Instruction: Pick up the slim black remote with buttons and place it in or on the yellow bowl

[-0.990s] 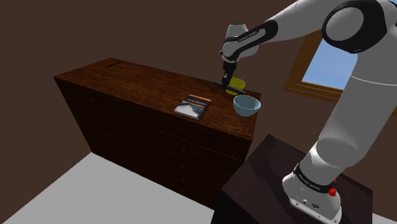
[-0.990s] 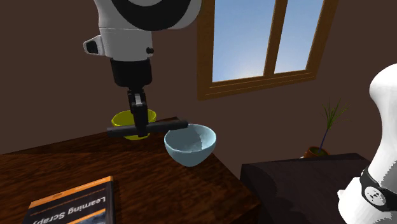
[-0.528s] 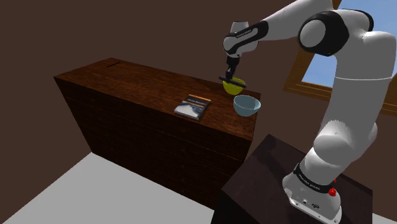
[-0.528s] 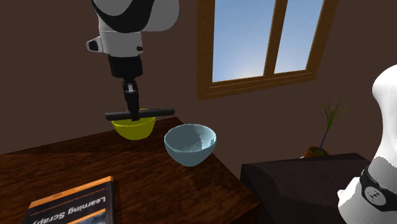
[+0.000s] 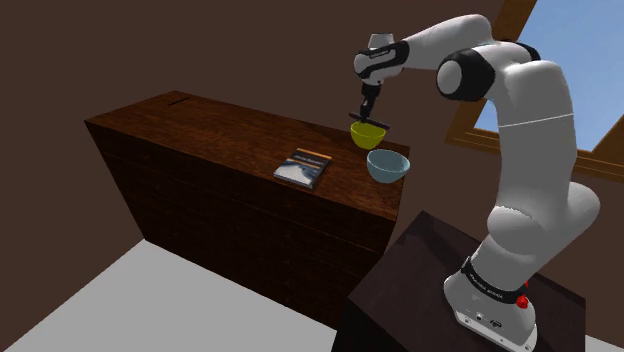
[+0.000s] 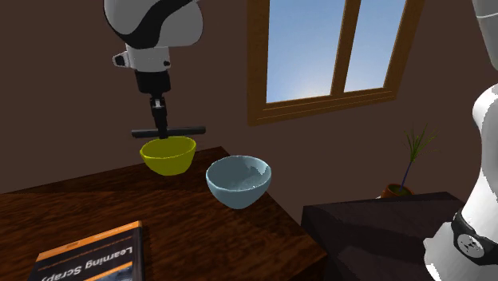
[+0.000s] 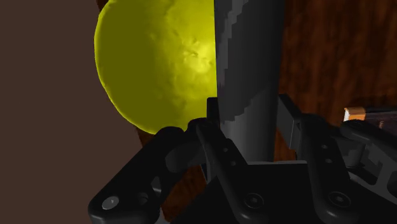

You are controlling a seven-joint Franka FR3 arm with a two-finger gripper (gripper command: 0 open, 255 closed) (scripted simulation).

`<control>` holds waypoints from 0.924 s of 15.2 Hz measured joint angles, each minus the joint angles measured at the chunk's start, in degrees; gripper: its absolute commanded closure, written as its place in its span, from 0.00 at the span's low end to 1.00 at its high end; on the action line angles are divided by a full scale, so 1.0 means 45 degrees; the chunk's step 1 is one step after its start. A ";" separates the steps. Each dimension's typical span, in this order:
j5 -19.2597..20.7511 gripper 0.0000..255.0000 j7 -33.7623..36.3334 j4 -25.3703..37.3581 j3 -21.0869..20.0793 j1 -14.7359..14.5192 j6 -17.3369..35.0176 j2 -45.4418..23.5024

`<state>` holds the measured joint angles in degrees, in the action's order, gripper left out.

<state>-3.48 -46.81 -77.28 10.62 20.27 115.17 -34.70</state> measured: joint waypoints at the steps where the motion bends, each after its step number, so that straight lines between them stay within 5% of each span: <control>1: -0.0080 1.00 -0.0112 0.1011 -0.0013 0.0193 -0.0404 -0.0598; 6: -0.0406 1.00 -0.0687 0.5866 -0.0111 0.1256 -0.2304 -0.3514; 14: -0.0443 1.00 -0.0755 0.4961 -0.0133 0.1242 -0.1210 -0.3718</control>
<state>-5.48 -50.20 -54.96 10.02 25.85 109.72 -51.43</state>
